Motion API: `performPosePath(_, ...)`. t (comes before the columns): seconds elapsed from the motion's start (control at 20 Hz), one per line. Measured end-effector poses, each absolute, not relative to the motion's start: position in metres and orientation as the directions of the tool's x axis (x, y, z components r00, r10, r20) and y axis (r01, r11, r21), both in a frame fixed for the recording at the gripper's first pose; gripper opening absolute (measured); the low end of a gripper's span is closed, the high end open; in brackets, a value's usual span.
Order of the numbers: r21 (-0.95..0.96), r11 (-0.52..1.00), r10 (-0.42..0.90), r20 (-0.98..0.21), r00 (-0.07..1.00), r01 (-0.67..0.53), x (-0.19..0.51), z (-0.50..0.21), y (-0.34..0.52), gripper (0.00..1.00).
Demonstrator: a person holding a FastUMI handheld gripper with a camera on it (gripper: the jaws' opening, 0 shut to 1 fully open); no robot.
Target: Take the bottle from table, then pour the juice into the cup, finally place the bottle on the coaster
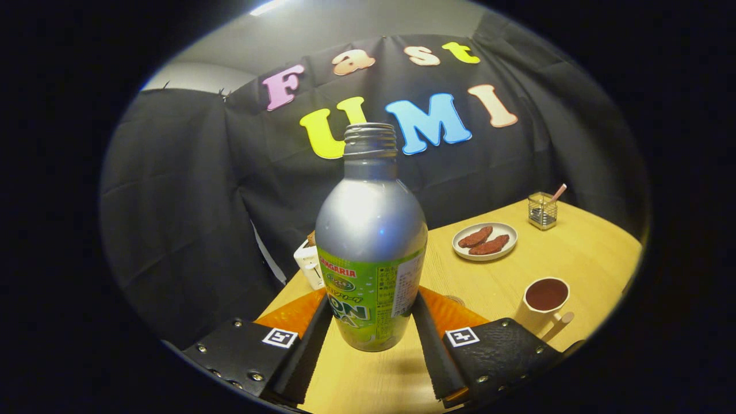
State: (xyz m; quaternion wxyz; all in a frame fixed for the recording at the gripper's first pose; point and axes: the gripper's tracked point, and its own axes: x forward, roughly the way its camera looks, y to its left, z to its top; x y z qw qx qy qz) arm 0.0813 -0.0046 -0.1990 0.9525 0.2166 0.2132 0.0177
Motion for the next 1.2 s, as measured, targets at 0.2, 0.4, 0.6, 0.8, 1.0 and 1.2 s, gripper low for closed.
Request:
performPosePath(0.2,0.514,0.853,0.155,-0.411,0.899,0.088,0.083,-0.214,-0.019,0.79)
performPosePath(0.4,0.638,0.760,0.190,-0.397,0.898,0.121,0.082,-0.226,-0.027,0.79)
performPosePath(0.6,0.730,0.661,0.197,-0.391,0.899,0.173,0.081,-0.242,-0.037,0.79)
performPosePath(0.8,0.787,0.572,0.192,-0.401,0.896,0.230,0.074,-0.263,-0.050,0.79)
performPosePath(1.0,0.827,0.484,0.192,-0.418,0.888,0.285,0.069,-0.285,-0.062,0.79)
performPosePath(1.2,0.842,0.420,0.196,-0.448,0.872,0.338,0.061,-0.304,-0.071,0.77)
